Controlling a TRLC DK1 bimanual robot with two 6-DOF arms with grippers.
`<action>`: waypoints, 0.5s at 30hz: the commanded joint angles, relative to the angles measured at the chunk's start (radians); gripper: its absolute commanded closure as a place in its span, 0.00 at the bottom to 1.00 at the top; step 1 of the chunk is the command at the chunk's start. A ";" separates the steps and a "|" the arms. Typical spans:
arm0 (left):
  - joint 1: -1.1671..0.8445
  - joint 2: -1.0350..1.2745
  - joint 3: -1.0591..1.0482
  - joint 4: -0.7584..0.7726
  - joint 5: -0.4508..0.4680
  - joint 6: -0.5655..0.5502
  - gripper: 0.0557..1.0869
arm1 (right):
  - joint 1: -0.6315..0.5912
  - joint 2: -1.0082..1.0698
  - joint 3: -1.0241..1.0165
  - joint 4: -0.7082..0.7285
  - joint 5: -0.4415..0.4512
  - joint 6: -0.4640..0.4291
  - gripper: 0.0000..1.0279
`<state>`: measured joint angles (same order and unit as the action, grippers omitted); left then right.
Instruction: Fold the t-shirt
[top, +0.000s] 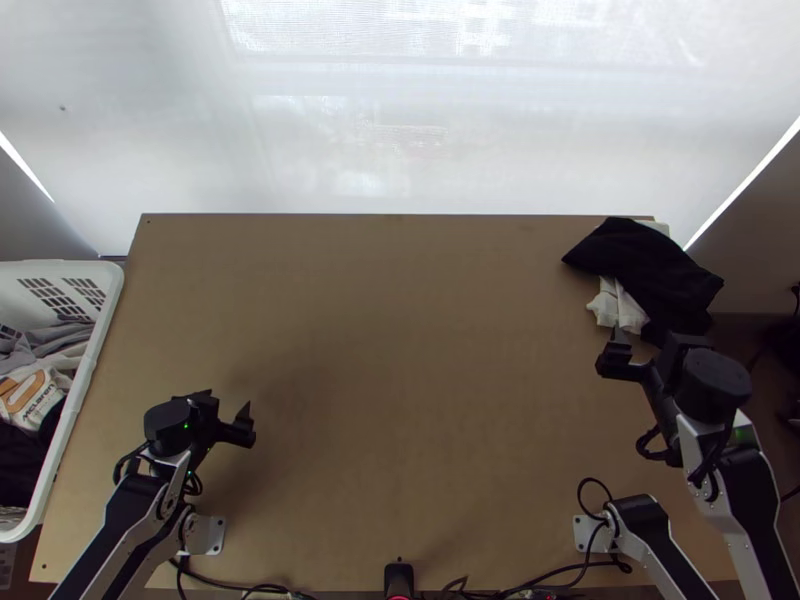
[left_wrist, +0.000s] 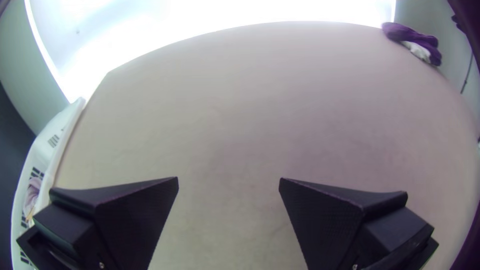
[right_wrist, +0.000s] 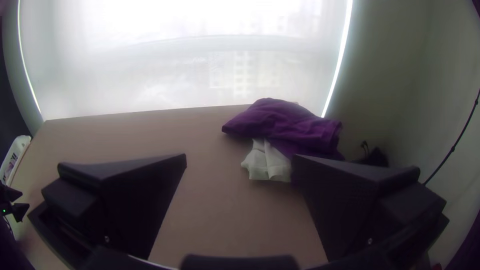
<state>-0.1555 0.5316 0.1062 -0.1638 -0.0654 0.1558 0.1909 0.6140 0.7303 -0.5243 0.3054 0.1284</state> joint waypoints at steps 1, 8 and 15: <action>0.013 0.064 0.009 0.086 -0.300 0.013 0.05 | -0.028 0.211 0.254 -0.212 -0.005 0.125 0.05; 0.241 0.516 0.322 -0.293 -0.324 -0.180 0.05 | -0.016 0.233 0.215 -0.194 -0.006 0.149 0.05; 0.387 0.901 0.879 -0.799 0.047 -0.325 0.05 | -0.018 0.237 0.196 -0.174 -0.003 0.143 0.05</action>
<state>0.0883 1.0988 0.5541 -0.5816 -0.2855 -0.0563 0.1753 0.8280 0.9257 -0.6998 0.2996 0.2623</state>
